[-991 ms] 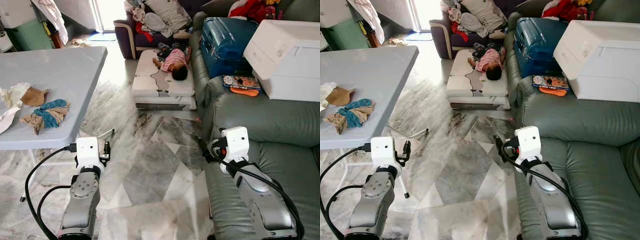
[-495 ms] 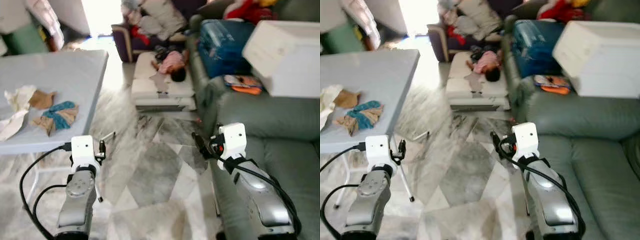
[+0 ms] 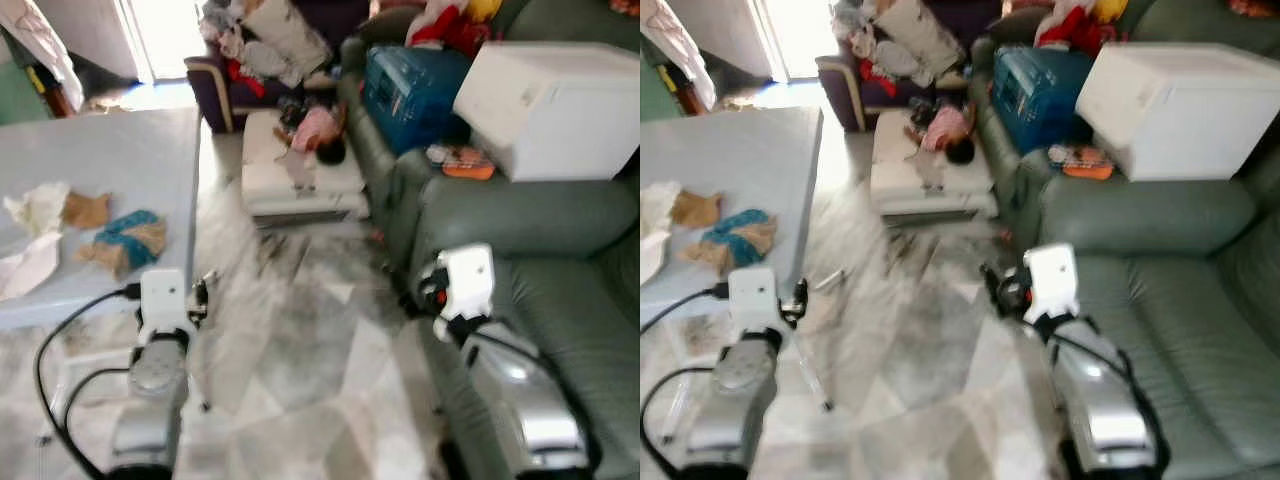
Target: Picking trash to rubbish bin
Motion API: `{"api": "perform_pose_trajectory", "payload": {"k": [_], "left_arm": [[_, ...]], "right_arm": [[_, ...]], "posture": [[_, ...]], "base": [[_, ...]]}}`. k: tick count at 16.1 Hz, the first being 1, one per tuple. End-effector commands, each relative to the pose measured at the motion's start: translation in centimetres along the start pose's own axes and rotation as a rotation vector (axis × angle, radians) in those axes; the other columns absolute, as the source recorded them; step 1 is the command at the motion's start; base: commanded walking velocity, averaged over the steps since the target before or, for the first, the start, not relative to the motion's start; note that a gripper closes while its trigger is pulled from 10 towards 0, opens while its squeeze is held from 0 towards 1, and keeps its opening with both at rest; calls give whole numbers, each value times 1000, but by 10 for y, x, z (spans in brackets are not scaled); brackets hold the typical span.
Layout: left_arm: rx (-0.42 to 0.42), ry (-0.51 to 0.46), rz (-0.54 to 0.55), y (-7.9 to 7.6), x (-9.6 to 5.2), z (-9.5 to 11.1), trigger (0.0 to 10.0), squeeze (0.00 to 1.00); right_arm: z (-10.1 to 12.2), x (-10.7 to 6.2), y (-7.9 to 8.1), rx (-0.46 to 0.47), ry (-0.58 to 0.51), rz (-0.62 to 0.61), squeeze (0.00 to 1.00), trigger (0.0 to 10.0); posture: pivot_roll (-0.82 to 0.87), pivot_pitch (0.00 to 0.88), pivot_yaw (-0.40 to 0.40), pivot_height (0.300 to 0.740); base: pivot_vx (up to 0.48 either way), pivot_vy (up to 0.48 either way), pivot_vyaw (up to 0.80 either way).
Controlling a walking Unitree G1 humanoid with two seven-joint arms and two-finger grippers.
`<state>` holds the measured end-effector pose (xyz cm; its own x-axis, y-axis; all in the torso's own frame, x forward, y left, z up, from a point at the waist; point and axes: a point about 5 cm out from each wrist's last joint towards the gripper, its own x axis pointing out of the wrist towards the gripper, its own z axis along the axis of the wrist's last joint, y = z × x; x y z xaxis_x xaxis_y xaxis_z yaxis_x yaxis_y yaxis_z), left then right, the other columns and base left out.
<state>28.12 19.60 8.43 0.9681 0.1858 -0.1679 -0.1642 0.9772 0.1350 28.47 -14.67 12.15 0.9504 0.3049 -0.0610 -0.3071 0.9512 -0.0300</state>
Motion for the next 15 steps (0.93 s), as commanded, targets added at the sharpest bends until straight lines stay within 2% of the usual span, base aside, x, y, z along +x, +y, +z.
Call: {"api": "perform_pose_trajectory", "payload": {"k": [1, 2, 4, 7, 9, 10, 11, 13, 15], "left_arm": [[15, -74, -6, -4, 0, 16, 10000, 0], [27, -138, -5, -5, 0, 31, 10000, 0], [29, -195, -24, -9, 0, 46, 10000, 0], [33, -244, -22, -6, -3, 63, 10000, 0], [-9, -272, -57, -2, -6, 67, 10000, 0], [-20, -237, -70, 4, -7, 65, 10000, 0], [58, -231, -70, 8, -10, 62, 10000, 0], [90, -190, -100, 9, -17, 52, 10000, 0], [60, -219, -76, 4, -20, 56, 10000, 0]], "right_arm": [[11, -1, -3, 0, -44, -18, 0, 10000], [17, -1, -6, 12, -69, -32, 0, 10000], [22, -3, -12, 9, -83, -55, 0, 10000], [29, -9, -26, -20, -90, -143, 0, 10000], [32, -9, -29, -1, -108, -155, 0, 10000], [41, -8, -31, -19, -181, -175, 0, 10000], [39, -8, -32, -80, -133, -181, 0, 10000], [31, -12, -37, -61, -86, -185, 0, 10000], [29, -17, -40, -65, -95, -199, 0, 10000]], "posture": [[-33, 0, 21, 740], [-33, 0, 22, 740], [-32, 0, 23, 740], [-41, 0, 27, 740], [-37, 0, 28, 740], [-30, 0, 28, 740], [-29, 0, 27, 740], [-28, 0, 29, 740], [-37, 0, 30, 740]], "base": [[0, 0, 0], [0, 0, 0], [0, 0, 0], [0, 0, 0], [0, 0, 0], [0, 0, 0], [0, 0, 0], [0, 0, 0], [0, 0, 294]]}}
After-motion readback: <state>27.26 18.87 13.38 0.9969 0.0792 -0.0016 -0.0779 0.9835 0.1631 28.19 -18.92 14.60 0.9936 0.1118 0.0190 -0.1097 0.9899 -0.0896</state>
